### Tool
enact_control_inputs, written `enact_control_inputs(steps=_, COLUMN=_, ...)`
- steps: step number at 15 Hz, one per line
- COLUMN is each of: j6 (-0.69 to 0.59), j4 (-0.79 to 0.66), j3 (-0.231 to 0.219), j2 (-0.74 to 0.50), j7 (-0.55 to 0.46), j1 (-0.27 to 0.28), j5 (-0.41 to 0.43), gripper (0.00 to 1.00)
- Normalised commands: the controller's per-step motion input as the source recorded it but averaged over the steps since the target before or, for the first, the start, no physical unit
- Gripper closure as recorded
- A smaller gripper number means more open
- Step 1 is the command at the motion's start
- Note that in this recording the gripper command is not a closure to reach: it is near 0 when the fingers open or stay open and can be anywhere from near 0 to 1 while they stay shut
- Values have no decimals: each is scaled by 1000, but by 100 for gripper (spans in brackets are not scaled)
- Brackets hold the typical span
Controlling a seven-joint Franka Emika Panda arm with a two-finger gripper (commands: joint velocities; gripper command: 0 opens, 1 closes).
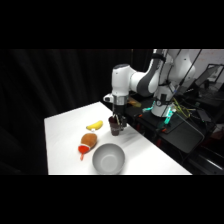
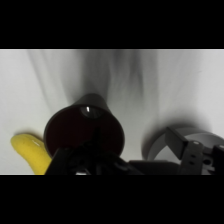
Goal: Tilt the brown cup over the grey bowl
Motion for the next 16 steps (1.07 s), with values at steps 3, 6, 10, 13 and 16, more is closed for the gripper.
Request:
enact_control_inputs(steps=3, j6=215, j4=-9, j3=-78, j2=71, j7=176, j1=67, j5=-217, gripper=100)
enact_control_inputs(steps=6, j6=87, j4=16, j3=-144, j2=-22, j7=236, j1=106, j5=-317, gripper=100)
enact_control_inputs(steps=10, j6=8, j4=43, j3=-118, j2=-4, j7=228, j1=126, j5=-272, gripper=24)
enact_control_inputs(steps=13, j6=-169, j4=66, j3=-75, j2=-105, j7=197, j1=138, j5=-244, gripper=3)
enact_control_inputs(steps=16, j6=-507, j4=149, j3=29, j2=-278, j7=-31, j1=98, j5=-13, gripper=3)
